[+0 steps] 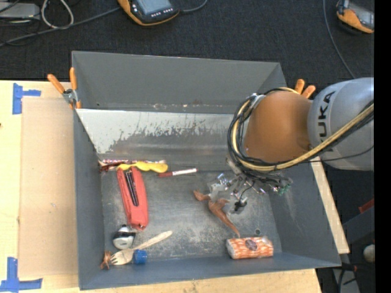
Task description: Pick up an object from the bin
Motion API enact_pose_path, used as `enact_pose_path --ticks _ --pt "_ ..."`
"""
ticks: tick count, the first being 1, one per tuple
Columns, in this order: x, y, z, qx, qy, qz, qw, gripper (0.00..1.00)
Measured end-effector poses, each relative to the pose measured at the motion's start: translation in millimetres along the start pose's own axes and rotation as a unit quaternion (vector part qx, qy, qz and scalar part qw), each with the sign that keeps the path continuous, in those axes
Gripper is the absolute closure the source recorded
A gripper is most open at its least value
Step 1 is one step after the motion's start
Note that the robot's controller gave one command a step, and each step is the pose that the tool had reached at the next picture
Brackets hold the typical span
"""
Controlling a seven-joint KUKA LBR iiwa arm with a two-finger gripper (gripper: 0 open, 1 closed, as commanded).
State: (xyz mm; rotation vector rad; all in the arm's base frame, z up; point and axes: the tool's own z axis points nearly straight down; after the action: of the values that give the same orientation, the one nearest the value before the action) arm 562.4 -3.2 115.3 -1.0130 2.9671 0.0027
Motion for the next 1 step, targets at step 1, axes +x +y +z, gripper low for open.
enact_pose_path --ticks 1 --pt "-4.6 11.7 -56.4 -0.002 0.0012 0.004 1.0000 1.00"
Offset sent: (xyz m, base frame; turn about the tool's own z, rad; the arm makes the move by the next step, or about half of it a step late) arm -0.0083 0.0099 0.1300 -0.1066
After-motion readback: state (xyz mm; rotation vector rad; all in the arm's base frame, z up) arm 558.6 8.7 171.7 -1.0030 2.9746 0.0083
